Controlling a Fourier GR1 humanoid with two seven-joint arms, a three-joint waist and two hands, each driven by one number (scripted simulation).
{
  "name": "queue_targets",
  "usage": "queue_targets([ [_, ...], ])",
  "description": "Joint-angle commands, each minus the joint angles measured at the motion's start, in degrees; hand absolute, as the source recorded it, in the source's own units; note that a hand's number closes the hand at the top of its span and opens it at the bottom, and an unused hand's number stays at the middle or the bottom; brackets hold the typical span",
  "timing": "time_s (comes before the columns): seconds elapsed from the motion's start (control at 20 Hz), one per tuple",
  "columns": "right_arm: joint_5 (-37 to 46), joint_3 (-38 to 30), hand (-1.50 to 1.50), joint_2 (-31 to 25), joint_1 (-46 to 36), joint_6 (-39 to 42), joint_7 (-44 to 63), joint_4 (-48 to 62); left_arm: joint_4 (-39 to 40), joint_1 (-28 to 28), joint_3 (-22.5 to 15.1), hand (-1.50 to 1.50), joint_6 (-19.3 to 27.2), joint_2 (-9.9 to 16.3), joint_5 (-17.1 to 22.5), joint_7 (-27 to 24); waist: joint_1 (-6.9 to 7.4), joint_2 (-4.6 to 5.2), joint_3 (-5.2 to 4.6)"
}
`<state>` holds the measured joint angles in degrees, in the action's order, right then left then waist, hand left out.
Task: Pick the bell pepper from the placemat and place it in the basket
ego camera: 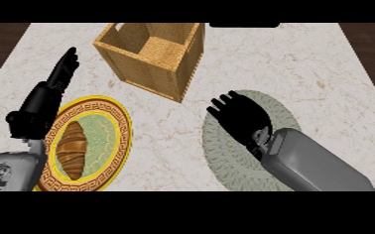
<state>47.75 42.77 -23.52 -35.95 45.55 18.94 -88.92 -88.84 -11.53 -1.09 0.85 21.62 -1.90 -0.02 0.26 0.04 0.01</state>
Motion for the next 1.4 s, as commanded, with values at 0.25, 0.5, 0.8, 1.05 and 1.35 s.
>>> queue_targets([
  [0.25,7.67,-3.11,-1.50,1.81,1.38,-5.51,-9.01,7.56,-0.94,-1.79,4.76,0.00,-4.46,1.85,1.33,3.46,0.01,-0.02,0.00],
  [0.5,12.66,-2.60,-1.50,1.64,8.04,-10.02,-11.91,7.37,0.71,1.42,2.26,0.00,-3.22,-2.16,-3.06,-2.26,-0.11,-0.01,0.00],
  [0.8,16.51,-6.17,-1.50,3.71,6.55,-9.84,-15.72,13.49,0.09,0.33,5.38,0.00,-6.05,-1.71,-1.40,-1.07,0.02,-0.02,-0.01],
  [1.05,20.75,-8.46,-1.50,5.21,8.99,-8.75,-15.01,11.60,-0.15,-0.30,3.43,0.00,-3.07,-5.30,-6.01,-0.34,-0.19,-0.06,-0.01],
  [1.35,24.52,-9.89,-1.50,7.26,9.89,-11.39,-18.22,16.00,1.57,-0.91,5.54,0.00,-5.15,-5.07,-5.59,-0.09,-0.11,-0.01,-0.01],
])
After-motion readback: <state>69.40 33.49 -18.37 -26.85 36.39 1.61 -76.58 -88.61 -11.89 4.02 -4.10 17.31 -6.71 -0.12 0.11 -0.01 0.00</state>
